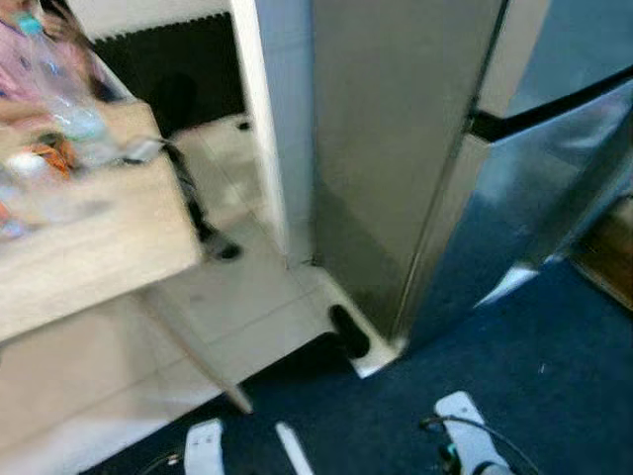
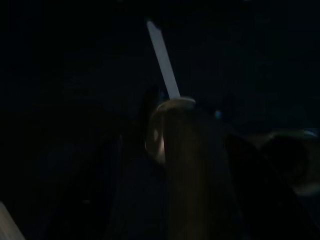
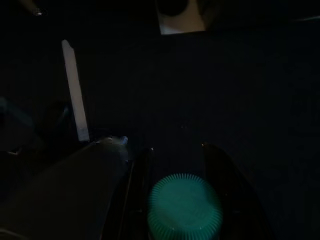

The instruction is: Restocking fridge

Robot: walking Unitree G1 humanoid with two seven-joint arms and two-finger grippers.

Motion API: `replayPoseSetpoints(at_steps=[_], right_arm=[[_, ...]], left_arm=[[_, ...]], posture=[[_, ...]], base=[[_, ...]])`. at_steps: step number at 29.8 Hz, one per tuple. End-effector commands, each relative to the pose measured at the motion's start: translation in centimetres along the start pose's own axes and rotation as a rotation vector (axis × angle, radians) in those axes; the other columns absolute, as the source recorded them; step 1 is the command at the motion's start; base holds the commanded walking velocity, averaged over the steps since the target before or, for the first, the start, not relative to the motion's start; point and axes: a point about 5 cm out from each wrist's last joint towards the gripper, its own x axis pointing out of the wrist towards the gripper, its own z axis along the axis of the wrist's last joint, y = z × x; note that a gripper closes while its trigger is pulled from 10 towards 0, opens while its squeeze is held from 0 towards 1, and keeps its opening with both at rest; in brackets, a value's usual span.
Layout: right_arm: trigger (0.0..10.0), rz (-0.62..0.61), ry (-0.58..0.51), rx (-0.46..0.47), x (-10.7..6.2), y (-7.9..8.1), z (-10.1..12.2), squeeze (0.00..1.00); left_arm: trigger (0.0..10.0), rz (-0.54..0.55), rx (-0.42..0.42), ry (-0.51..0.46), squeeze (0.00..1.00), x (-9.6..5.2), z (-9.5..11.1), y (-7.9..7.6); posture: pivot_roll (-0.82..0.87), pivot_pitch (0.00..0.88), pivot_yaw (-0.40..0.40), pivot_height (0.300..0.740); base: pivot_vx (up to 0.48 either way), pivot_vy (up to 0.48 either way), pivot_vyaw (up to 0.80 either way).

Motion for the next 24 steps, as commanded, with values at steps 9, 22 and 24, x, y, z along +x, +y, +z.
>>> replayPoseSetpoints(at_steps=[9,22,24], right_arm=[[10.0,0.012,0.012,0.005,-0.05,0.09,-0.31,0.00],[10.0,-0.003,0.026,-0.005,-0.14,-0.23,-0.62,0.00],[10.0,-0.004,0.029,-0.007,-0.13,-0.20,-0.64,0.00]], left_arm=[[10.0,0.003,-0.014,0.016,0.00,-0.06,-0.41,0.03],[10.0,-0.001,-0.003,0.022,0.00,-0.05,-0.51,-0.08],[10.0,-0.001,-0.001,0.020,0.00,-0.05,-0.43,-0.04]], posture=[[-0.02,0.056,0.017,0.740],[-0.03,0.052,0.021,0.740],[-0.03,0.052,0.021,0.740]], base=[[0.000,-0.356,0.00],[0.000,-0.355,0.55],[0.000,-0.352,0.00]])
